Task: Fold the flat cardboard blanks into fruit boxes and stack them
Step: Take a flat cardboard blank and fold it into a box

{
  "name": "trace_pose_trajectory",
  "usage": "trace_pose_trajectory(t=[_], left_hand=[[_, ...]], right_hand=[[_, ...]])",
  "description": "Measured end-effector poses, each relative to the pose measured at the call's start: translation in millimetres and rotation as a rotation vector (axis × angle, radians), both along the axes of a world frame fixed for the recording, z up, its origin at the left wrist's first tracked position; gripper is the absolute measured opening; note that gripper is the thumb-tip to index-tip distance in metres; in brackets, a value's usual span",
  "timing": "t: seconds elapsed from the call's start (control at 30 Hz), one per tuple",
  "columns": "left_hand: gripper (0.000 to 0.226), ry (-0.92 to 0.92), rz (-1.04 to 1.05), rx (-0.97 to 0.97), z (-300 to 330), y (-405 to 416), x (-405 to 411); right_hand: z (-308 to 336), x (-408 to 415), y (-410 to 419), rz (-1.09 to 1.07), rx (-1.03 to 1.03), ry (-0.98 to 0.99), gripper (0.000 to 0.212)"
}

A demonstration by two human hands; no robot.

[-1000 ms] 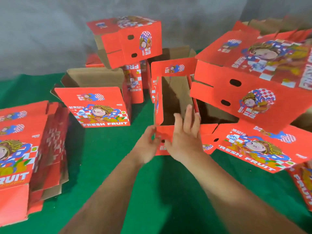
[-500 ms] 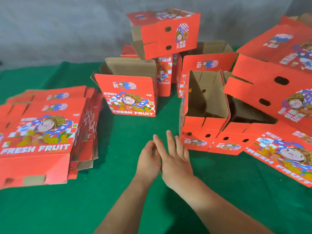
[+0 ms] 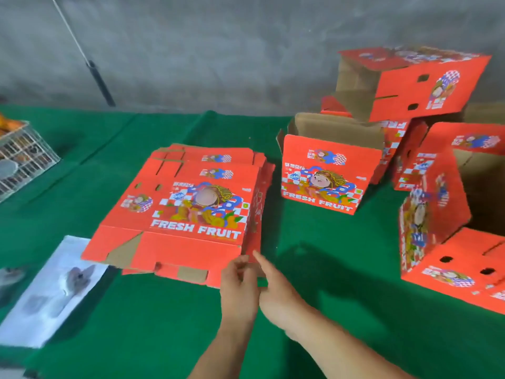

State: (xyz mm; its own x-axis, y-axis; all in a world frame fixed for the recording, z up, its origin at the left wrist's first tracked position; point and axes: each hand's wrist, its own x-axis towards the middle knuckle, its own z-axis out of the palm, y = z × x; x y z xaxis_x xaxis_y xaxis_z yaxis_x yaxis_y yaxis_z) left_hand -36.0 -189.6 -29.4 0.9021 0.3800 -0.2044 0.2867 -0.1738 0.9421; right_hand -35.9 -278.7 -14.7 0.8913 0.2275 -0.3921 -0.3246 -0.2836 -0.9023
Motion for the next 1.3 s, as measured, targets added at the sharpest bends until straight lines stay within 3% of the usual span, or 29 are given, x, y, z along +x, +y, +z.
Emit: trace_pose_trajectory(t=[0.1, 0.17, 0.2, 0.33, 0.43, 0.5, 0.6, 0.77, 0.87, 1.1, 1.17, 1.23, 1.3], left_hand=[[0.05, 0.123, 0.256, 0.164, -6.8, 40.3, 7.5], [0.06, 0.189, 0.382, 0.061, -12.7, 62.5, 6.3], [0.054, 0.178, 0.409, -0.012, -16.8, 73.3, 5.6], [0.042, 0.143, 0.361, -0.035, -37.8, 104.8, 8.3], [0.038, 0.246, 0.362, 0.143, -40.6, 106.9, 20.2], [0.037, 0.291, 0.342, 0.192, -36.6, 105.5, 27.8], [0.029, 0.212, 0.277, 0.161, -27.0, 103.2, 37.5], [0.019, 0.0, 0.148, -0.1, -8.1, 94.2, 39.5], [0.011, -0.061, 0.117, -0.301, -4.7, 88.8, 32.5], [0.007, -0.303, -0.181, -0.027, 17.7, 82.2, 8.2], [0.016, -0.323, -0.193, -0.158, 29.8, 75.8, 6.9], [0.024, -0.277, -0.097, -0.53, 42.8, 62.9, 8.5], [0.034, -0.159, -0.02, -0.705, 48.7, 53.5, 11.6]], right_hand=[[1.2, 18.2, 44.7, -0.22, 0.258, 0.323, 0.023], [-8.2, 25.5, 62.9, -0.335, 0.291, 0.408, 0.011], [-12.0, 28.3, 70.2, -0.393, 0.271, 0.4, 0.009], [-21.1, 40.2, 88.0, -0.589, 0.143, 0.262, 0.019], [-20.6, 49.9, 88.5, -0.637, 0.138, 0.245, 0.023], [-17.7, 55.1, 85.2, -0.677, 0.069, 0.154, 0.02], [-13.2, 67.6, 74.1, -0.74, -0.028, -0.001, 0.014], [4.2, 76.2, 38.2, -0.85, 0.36, 0.084, 0.016], [15.4, 56.5, 9.0, -0.885, 0.415, 0.0, 0.009], [54.0, 39.0, -59.8, -0.996, 0.345, -0.186, 0.014], [63.7, 41.8, -79.1, -1.053, 0.244, -0.249, 0.014], [68.9, 48.3, -91.6, -1.06, 0.091, -0.313, 0.021], [73.0, 50.9, -99.3, -1.043, -0.034, -0.348, 0.027]])
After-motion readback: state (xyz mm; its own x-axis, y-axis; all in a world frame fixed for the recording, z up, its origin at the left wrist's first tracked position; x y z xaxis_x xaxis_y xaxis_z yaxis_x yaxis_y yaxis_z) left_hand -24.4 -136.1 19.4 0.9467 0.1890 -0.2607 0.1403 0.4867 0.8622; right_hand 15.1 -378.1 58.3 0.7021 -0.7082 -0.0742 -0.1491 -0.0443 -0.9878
